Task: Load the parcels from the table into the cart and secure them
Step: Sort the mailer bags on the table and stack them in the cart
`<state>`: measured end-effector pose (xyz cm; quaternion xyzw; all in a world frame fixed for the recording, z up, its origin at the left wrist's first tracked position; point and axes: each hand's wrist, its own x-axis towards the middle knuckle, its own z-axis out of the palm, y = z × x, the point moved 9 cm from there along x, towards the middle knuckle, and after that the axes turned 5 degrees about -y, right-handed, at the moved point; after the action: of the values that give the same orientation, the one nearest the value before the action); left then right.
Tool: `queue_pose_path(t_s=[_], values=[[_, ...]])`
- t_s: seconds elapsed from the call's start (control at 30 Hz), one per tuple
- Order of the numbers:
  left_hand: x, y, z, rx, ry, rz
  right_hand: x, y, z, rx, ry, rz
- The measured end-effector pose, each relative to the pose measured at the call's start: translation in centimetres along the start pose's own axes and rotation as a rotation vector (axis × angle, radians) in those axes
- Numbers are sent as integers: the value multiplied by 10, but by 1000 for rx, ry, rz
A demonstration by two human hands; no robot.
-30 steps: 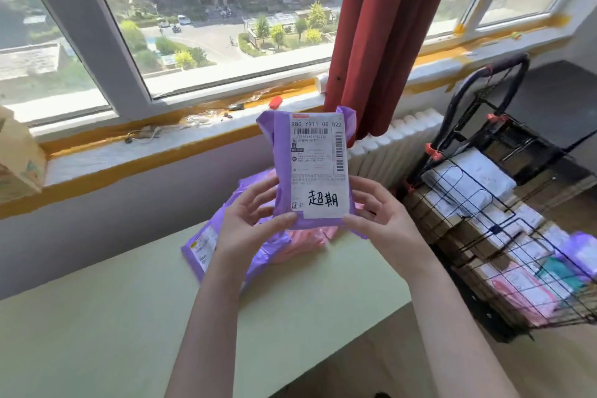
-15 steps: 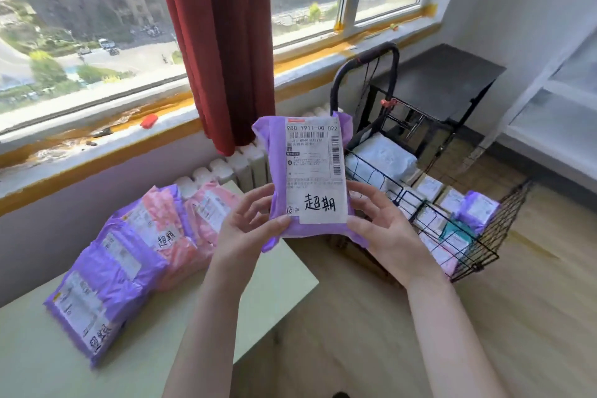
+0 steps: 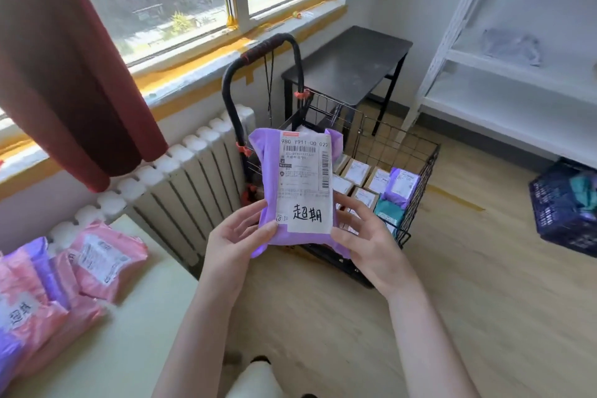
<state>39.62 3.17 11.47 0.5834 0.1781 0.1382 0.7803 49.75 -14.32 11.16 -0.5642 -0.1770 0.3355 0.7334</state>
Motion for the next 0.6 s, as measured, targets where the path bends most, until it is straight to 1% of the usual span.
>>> queue_pose_path(t_s=[0.13,0.27,0.43,0.6], values=[[38,-16,16,18,-38,-52,19,5,-32,-7,77,19],[96,-34,33,81,-120,-132,50,8,-69,-16,174,57],[180,-60,62,180,-250,-270,90,21,-119,49,323,144],[248,-97,92,230,-322,-399,122,39,-172,59,465,206]])
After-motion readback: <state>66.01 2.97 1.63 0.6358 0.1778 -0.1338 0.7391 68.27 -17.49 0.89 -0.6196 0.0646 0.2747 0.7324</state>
